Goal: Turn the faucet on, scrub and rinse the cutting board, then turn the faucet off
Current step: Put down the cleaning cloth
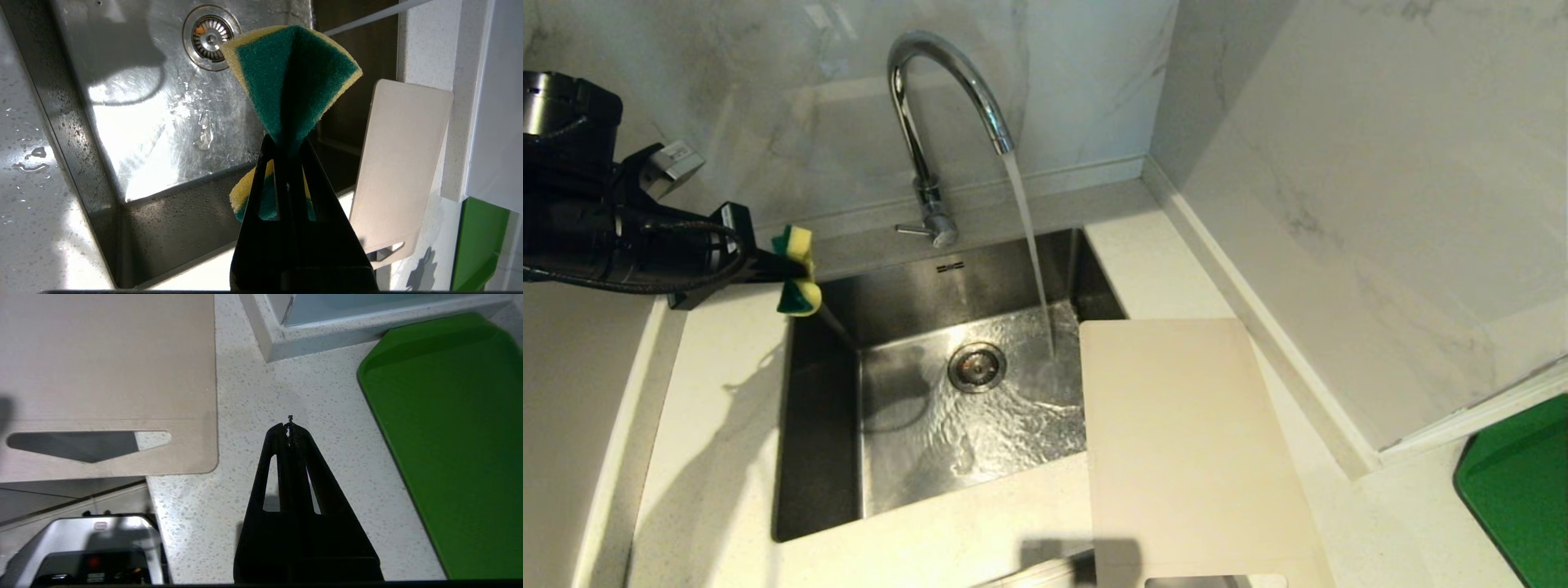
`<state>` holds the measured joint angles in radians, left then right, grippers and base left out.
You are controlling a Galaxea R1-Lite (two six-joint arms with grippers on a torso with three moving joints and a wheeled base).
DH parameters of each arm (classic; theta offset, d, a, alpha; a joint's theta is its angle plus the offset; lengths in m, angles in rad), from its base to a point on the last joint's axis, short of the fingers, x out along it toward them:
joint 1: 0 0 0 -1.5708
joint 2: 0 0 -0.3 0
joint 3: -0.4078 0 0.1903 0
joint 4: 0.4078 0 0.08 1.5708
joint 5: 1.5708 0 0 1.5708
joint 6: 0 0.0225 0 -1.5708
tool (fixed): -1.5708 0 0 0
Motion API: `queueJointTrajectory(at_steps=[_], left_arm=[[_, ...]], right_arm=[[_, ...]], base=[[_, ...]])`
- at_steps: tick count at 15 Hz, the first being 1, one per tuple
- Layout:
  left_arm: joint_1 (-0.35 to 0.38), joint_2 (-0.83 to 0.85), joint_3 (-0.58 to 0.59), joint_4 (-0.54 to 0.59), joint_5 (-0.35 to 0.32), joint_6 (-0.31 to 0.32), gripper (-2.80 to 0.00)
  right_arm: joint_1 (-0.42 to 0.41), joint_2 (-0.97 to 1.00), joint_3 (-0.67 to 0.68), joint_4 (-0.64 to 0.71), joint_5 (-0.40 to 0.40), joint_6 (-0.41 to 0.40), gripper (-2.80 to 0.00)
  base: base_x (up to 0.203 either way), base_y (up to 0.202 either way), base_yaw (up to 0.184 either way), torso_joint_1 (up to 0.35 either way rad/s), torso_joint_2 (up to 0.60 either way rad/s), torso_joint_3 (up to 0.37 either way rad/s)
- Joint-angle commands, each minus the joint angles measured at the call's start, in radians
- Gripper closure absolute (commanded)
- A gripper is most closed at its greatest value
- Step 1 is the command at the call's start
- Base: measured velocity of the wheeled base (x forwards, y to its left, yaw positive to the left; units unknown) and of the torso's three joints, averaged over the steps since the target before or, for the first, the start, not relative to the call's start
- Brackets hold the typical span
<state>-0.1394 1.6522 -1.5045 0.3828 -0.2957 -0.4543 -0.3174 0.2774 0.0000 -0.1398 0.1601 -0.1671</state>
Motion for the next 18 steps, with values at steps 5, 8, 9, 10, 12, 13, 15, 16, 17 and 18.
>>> queueJointTrajectory(at_steps=[5,8,9,10,12,13,15,16,17,18], left_arm=[[0.009,-0.002,0.011,0.002,-0.003,-0.003,0.0],[0.009,0.0,0.012,0.001,-0.006,-0.003,0.0],[0.009,0.0,0.014,0.001,-0.008,-0.003,0.0],[0.007,0.003,0.014,0.001,-0.008,-0.004,0.0],[0.009,0.003,0.014,0.001,-0.007,-0.004,0.0],[0.009,0.005,0.014,0.001,-0.005,-0.004,0.0],[0.009,0.003,0.012,0.001,-0.003,-0.004,0.0],[0.009,0.005,0.011,0.001,-0.003,-0.003,0.0],[0.009,0.005,0.011,0.001,-0.005,-0.003,0.0],[0.009,0.003,0.012,0.001,-0.005,-0.003,0.0]], right_arm=[[0.0,0.003,0.0,0.003,-0.003,0.002,0.0],[0.005,0.005,-0.008,0.051,-0.019,0.031,0.0],[0.022,0.005,-0.024,0.101,-0.017,0.034,0.0],[0.052,0.005,-0.033,0.129,-0.015,0.036,0.0],[0.136,0.006,-0.043,0.161,-0.014,0.037,0.0],[0.14,0.006,-0.044,0.163,-0.014,0.045,0.0],[0.14,0.006,-0.037,0.13,-0.008,0.061,0.0],[0.148,0.007,-0.04,0.134,0.01,0.06,0.0],[0.186,0.007,-0.043,0.145,0.019,0.059,0.0],[0.231,0.007,-0.048,0.162,0.017,0.061,0.0]], base=[[0.0,0.0,0.0,0.0,0.0,0.0],[0.0,0.0,0.0,0.0,0.0,0.0],[0.0,0.0,0.0,0.0,0.0,0.0],[0.0,0.0,0.0,0.0,0.0,0.0],[0.0,0.0,0.0,0.0,0.0,0.0],[0.0,0.0,0.0,0.0,0.0,0.0],[0.0,0.0,0.0,0.0,0.0,0.0],[0.0,0.0,0.0,0.0,0.0,0.0],[0.0,0.0,0.0,0.0,0.0,0.0],[0.0,0.0,0.0,0.0,0.0,0.0]])
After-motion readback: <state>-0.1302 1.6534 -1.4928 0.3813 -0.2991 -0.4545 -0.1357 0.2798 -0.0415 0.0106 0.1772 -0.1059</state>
